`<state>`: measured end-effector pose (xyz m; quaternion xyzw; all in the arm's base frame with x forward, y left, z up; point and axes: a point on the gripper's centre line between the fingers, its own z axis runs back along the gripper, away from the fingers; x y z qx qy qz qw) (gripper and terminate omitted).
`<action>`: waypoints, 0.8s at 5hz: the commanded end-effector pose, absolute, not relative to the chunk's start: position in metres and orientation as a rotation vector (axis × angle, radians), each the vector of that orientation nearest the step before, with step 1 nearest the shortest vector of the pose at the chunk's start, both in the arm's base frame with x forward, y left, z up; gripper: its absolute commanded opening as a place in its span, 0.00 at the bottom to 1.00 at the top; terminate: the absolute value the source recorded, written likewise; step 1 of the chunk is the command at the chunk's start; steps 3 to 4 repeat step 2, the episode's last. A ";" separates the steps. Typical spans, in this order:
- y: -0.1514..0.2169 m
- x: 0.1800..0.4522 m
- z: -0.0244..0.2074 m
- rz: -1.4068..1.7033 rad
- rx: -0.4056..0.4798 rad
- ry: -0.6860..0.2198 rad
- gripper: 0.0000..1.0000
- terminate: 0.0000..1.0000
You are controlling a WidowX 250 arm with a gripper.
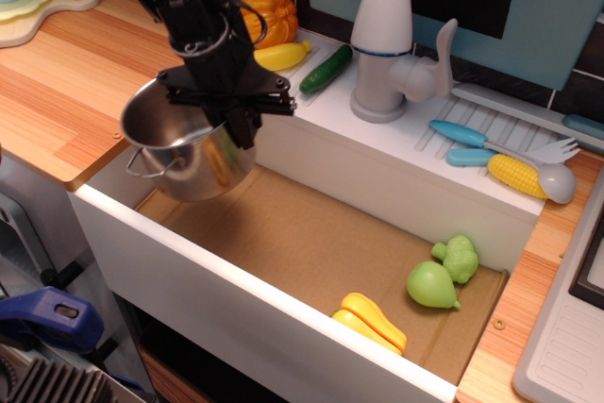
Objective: Put pot or pan in sink
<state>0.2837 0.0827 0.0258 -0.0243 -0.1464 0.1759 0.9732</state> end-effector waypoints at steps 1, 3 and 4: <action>0.076 0.296 0.021 0.406 -0.043 -0.325 0.00 0.00; 0.081 0.302 0.012 0.407 -0.064 -0.333 0.00 1.00; 0.081 0.302 0.012 0.407 -0.064 -0.333 0.00 1.00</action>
